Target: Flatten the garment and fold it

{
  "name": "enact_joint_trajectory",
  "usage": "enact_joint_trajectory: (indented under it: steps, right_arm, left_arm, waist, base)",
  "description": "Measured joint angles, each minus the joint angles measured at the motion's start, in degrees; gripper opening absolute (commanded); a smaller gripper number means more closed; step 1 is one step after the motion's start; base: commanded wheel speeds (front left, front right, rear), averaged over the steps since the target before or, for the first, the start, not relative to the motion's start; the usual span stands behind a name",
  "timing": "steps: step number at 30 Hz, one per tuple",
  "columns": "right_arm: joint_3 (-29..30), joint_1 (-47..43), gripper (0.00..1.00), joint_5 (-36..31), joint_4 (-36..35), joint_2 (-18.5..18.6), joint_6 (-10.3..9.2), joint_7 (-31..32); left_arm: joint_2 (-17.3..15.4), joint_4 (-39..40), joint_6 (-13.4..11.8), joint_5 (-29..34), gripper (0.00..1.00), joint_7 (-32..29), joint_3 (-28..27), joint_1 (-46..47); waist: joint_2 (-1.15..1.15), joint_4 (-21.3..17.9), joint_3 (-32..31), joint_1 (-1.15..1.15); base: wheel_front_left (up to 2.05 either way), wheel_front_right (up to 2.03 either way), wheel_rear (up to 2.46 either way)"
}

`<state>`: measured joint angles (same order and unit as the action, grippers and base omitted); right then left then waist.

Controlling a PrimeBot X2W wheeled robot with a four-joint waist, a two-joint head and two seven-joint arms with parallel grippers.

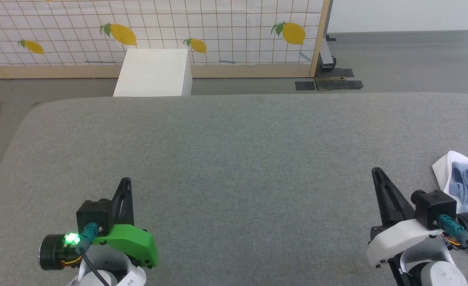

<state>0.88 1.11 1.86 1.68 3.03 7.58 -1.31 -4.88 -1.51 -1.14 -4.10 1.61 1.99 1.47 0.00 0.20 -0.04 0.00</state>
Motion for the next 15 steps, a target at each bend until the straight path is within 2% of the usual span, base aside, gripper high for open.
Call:
enact_joint_trajectory:
  steps: [15]
  right_arm:
    - [-0.71, -0.19, 0.00, -1.43, -1.23, 0.00, 0.00, 1.16]
  left_arm:
    - [1.63, 1.15, 0.68, 3.19, 0.00, -1.53, -1.66, -0.50]
  waist:
    - [0.00, -0.20, 0.04, 0.00]
  base:
    - [0.00, 0.00, 0.00]
